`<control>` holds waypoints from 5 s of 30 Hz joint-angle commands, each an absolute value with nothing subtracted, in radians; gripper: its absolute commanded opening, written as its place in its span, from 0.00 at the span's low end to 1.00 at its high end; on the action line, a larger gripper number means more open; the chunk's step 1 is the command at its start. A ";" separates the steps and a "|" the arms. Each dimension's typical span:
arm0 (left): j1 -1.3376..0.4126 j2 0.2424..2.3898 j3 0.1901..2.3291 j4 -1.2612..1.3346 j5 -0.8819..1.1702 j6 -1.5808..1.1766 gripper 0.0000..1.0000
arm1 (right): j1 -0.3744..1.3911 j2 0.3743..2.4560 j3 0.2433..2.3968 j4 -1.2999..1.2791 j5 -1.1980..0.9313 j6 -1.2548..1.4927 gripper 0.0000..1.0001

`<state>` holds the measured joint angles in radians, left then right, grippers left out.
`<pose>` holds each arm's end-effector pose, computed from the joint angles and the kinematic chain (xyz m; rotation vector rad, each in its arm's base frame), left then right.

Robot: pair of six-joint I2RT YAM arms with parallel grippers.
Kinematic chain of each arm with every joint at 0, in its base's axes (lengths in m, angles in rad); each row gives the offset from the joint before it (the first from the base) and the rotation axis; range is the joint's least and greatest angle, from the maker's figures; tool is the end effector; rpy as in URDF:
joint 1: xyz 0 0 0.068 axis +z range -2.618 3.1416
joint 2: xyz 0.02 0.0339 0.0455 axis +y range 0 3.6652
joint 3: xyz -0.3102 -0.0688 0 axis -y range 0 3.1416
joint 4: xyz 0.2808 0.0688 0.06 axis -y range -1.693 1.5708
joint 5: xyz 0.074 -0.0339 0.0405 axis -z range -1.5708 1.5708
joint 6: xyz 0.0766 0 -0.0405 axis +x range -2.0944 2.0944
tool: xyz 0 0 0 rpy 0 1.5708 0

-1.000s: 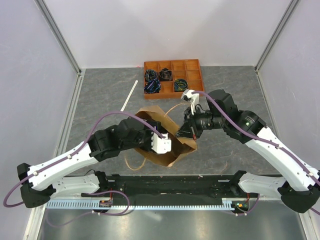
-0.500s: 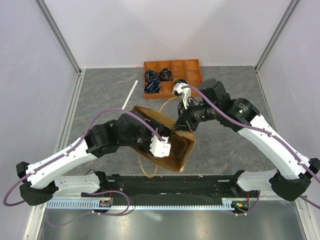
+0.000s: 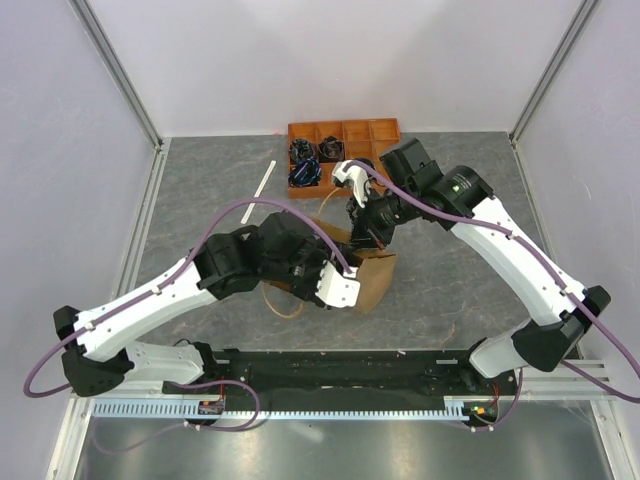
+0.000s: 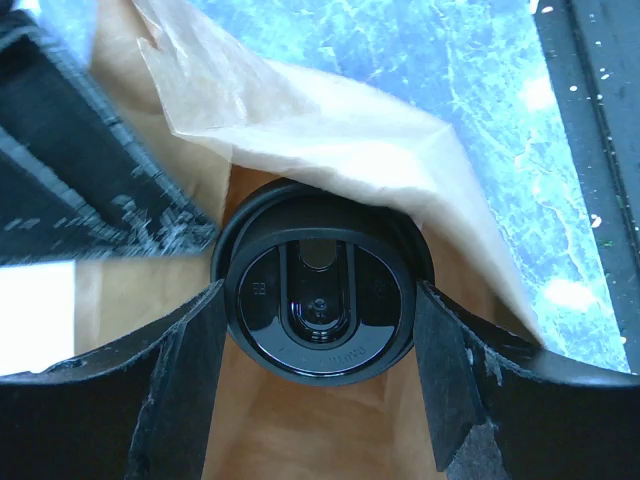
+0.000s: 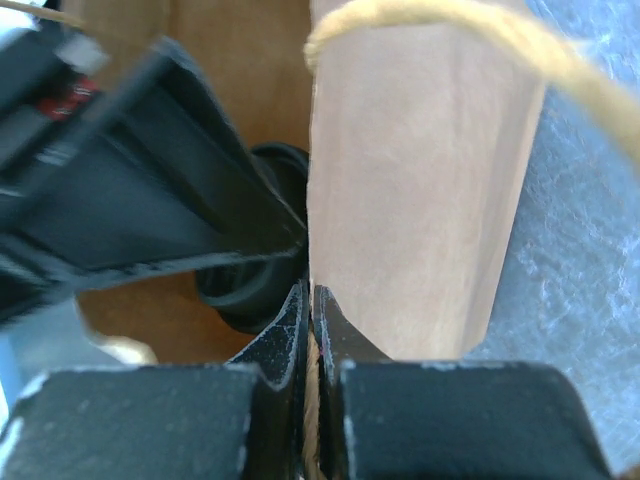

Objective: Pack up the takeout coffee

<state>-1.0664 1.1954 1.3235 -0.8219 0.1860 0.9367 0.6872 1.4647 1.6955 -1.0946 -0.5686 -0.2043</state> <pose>0.1287 -0.2624 0.4020 1.9597 1.1365 -0.2794 0.2342 0.2455 0.4393 -1.2891 2.0878 0.9074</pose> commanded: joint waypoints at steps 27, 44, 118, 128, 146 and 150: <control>-0.966 1.250 1.266 -0.565 0.252 1.031 0.23 | 0.667 1.689 2.016 -1.384 -0.821 -0.492 0.00; -0.977 1.255 1.209 -0.506 0.264 1.091 0.22 | 0.655 1.692 2.059 -1.425 -0.864 -0.554 0.00; -0.985 1.420 1.104 -0.333 0.074 1.009 0.15 | 0.696 1.772 2.125 -1.460 -0.753 -0.583 0.00; -0.957 1.454 1.126 -0.347 0.101 1.017 0.14 | 0.678 1.798 2.151 -1.460 -0.769 -0.577 0.00; -0.829 1.655 1.268 -0.477 0.196 0.986 0.11 | 0.603 1.894 2.223 -1.462 -0.758 -0.502 0.21; -0.793 1.712 1.333 -0.531 0.250 0.977 0.11 | 0.548 1.936 2.264 -1.462 -0.787 -0.453 0.50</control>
<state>-0.8585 1.6348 1.2652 -0.4355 0.1802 1.0183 0.5591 1.9015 2.2070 -1.2732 -0.6849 -0.5117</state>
